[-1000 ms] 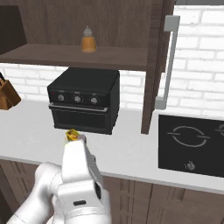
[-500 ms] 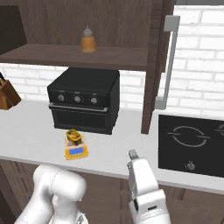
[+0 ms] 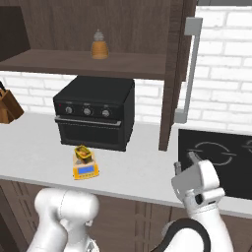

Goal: Pick the canned food and place it on the digital scale for weighing, and close the cabinet.

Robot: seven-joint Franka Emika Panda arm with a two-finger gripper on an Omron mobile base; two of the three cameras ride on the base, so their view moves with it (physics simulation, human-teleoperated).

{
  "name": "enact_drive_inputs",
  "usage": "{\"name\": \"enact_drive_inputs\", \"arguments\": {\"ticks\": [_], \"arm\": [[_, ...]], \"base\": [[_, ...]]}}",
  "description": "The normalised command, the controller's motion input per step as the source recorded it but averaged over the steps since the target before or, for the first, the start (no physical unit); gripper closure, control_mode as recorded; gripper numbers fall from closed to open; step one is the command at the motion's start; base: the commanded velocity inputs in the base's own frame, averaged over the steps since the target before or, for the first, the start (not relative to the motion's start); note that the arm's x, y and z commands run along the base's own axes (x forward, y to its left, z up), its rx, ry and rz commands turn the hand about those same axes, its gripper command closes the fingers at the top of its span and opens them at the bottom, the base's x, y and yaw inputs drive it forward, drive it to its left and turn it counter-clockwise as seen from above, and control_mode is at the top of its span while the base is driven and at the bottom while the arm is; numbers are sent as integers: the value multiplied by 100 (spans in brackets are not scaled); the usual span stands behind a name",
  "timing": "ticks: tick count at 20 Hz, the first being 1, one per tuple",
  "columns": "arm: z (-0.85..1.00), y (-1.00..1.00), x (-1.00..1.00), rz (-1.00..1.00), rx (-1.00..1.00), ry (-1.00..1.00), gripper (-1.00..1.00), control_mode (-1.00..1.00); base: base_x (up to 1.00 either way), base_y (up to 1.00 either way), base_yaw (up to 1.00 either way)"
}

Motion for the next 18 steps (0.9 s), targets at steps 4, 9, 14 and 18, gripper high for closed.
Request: {"name": "enact_drive_inputs", "arguments": {"ticks": [4,9,14,18], "arm": [[6,-100,61,20,26,27,-100,-100],[62,-60,11,28,17,3,-100,-100],[83,34,41,39,2,-1,-100,-100],[68,91,67,44,0,-1,-100,-100]], "base": [[0,0,0],[0,0,0],[0,0,0],[0,0,0]]}}
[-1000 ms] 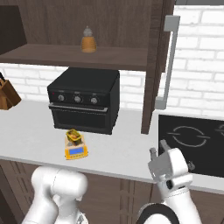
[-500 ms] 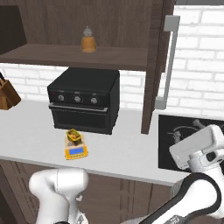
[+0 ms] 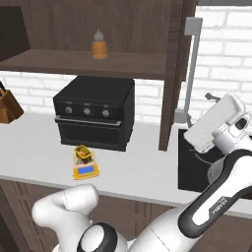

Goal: Pick the canned food and place it on the digital scale for weighing, and close the cabinet.

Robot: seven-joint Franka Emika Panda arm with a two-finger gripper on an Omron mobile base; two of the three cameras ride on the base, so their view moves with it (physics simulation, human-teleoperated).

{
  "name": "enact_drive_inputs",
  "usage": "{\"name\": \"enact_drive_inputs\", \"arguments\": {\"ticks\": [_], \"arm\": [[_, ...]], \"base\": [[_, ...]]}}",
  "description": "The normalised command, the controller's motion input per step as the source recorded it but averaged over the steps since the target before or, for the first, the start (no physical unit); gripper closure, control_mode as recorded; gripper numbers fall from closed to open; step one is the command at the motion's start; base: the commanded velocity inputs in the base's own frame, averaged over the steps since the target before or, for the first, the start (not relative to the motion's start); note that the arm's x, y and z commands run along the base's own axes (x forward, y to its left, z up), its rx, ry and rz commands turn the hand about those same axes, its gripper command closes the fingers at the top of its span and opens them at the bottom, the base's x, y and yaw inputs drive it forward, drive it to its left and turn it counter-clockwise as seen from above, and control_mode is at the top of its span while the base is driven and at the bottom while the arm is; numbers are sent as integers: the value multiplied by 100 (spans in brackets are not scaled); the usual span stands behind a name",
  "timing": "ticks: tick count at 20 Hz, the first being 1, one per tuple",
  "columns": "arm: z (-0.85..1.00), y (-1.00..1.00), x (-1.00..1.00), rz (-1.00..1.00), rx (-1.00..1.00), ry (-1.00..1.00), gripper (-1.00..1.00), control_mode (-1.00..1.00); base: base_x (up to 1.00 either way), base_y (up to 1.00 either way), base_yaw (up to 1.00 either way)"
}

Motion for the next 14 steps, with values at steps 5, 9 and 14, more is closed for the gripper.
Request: {"name": "enact_drive_inputs", "arguments": {"ticks": [5,9,14], "arm": [[88,100,-41,33,0,-18,-100,-100],[42,100,-4,15,-4,-9,-100,-100],[-4,100,79,-2,-8,0,-100,-100]], "base": [[0,0,0],[0,0,0],[0,0,0]]}}
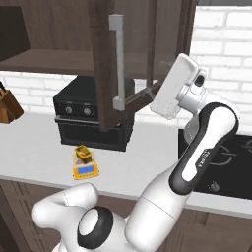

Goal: Pick the canned food and place it on the digital scale for weighing, and close the cabinet.

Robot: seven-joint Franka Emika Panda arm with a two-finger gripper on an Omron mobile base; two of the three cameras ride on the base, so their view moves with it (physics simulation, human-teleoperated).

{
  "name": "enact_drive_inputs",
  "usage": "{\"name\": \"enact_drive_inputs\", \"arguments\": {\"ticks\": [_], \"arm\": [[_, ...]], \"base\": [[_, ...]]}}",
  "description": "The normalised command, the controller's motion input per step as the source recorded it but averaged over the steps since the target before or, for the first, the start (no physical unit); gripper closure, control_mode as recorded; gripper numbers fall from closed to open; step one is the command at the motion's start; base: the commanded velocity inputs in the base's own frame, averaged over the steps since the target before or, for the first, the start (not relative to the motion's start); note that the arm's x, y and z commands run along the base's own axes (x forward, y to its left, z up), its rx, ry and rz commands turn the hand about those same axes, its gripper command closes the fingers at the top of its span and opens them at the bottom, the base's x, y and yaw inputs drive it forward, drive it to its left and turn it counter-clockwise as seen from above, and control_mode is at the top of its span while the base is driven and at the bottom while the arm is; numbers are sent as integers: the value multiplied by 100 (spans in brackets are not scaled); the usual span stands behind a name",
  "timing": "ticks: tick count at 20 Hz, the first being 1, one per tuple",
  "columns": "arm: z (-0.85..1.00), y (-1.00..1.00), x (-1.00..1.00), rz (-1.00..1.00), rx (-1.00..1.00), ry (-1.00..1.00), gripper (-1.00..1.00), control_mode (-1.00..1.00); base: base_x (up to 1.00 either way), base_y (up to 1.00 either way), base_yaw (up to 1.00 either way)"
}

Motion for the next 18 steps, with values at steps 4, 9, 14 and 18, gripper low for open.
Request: {"name": "enact_drive_inputs", "arguments": {"ticks": [4,9,14,18], "arm": [[-9,100,100,-22,-6,0,-100,-100],[-3,100,100,-29,-9,0,-100,-100],[0,94,78,-39,-20,2,-100,-100],[0,81,96,-49,-22,6,-100,-100]], "base": [[0,0,0],[0,0,0],[0,0,0],[0,0,0]]}}
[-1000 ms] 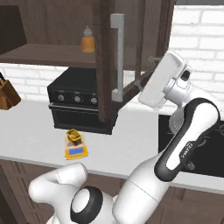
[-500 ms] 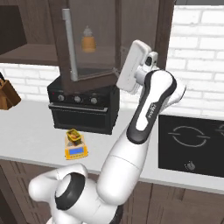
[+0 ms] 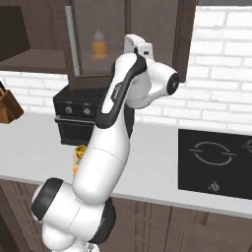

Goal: Pick the canned food and place it on the digital scale for weighing, and close the cabinet.

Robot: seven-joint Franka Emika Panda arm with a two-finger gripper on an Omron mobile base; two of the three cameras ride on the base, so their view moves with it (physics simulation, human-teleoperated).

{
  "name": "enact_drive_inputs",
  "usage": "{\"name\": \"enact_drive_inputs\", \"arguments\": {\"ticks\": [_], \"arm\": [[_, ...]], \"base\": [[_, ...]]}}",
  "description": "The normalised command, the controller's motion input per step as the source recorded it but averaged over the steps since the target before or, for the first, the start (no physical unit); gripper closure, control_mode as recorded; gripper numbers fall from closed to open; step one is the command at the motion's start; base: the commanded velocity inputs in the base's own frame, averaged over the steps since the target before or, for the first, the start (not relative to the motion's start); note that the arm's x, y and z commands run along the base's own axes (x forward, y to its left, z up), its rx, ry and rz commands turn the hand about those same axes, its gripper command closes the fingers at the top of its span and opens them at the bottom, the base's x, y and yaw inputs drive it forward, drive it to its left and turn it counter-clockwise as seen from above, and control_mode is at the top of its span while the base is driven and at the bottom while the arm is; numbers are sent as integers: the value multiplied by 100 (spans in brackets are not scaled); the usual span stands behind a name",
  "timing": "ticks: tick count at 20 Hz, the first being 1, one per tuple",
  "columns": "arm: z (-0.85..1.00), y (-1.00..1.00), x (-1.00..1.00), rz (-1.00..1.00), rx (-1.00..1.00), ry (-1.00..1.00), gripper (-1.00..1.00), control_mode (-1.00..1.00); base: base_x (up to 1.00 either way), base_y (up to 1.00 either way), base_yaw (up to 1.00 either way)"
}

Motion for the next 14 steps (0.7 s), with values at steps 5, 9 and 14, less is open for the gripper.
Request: {"name": "enact_drive_inputs", "arguments": {"ticks": [5,9,14], "arm": [[-4,54,100,-42,-16,1,-100,-100],[-14,19,100,-27,-8,0,-100,-100],[-38,13,100,-23,-6,-1,-100,-100]], "base": [[0,0,0],[0,0,0],[0,0,0]]}}
